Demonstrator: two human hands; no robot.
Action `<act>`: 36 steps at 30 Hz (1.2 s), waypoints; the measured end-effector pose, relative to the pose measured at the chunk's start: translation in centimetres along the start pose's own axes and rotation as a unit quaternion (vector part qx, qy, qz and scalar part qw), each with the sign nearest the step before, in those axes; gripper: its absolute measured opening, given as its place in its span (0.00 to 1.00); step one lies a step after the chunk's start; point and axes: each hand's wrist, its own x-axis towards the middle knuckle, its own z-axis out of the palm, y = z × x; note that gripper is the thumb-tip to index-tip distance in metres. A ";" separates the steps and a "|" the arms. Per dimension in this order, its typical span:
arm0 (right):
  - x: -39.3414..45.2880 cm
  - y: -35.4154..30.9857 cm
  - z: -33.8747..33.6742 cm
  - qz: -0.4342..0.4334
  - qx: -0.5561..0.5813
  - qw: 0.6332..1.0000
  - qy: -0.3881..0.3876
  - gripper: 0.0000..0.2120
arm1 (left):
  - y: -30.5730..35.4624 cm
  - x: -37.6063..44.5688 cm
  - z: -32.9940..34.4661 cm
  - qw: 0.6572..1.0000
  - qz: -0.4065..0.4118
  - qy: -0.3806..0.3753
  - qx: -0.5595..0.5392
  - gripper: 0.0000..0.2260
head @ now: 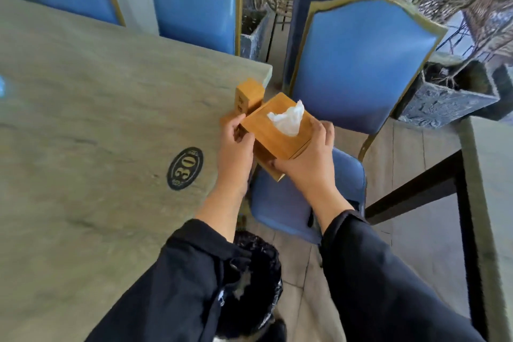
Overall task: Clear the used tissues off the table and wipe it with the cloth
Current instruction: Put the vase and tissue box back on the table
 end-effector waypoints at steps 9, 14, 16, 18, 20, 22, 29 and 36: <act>-5.1 -13.4 10.1 -0.040 0.019 0.998 -0.038 0.51 | 4.9 -0.1 -17.5 0.999 0.025 0.048 0.002 0.19; -8.2 -18.7 18.8 -0.051 0.027 0.995 -0.076 0.52 | 4.4 1.5 -28.5 0.997 0.007 0.080 -0.006 0.17; -9.1 -20.4 22.6 -0.052 0.029 0.994 -0.089 0.51 | 4.0 2.6 -32.6 0.996 -0.014 0.084 -0.014 0.17; -9.7 -22.0 26.2 -0.050 0.036 0.993 -0.097 0.51 | 3.6 3.9 -36.3 0.995 -0.027 0.094 -0.017 0.17; -9.9 -23.6 29.5 -0.046 0.034 0.994 -0.098 0.51 | 3.3 5.4 -39.5 0.995 -0.030 0.098 -0.013 0.16; -9.6 -25.2 32.6 -0.050 0.030 0.993 -0.103 0.51 | 2.8 7.2 -42.3 0.994 -0.033 0.107 -0.012 0.16; -6.5 -29.4 40.9 -0.076 0.010 0.987 -0.144 0.52 | 2.7 13.0 -49.0 0.989 -0.040 0.141 -0.019 0.19; -4.2 -32.0 45.1 -0.069 -0.007 0.986 -0.154 0.52 | 3.0 16.5 -52.1 0.991 -0.026 0.130 -0.006 0.23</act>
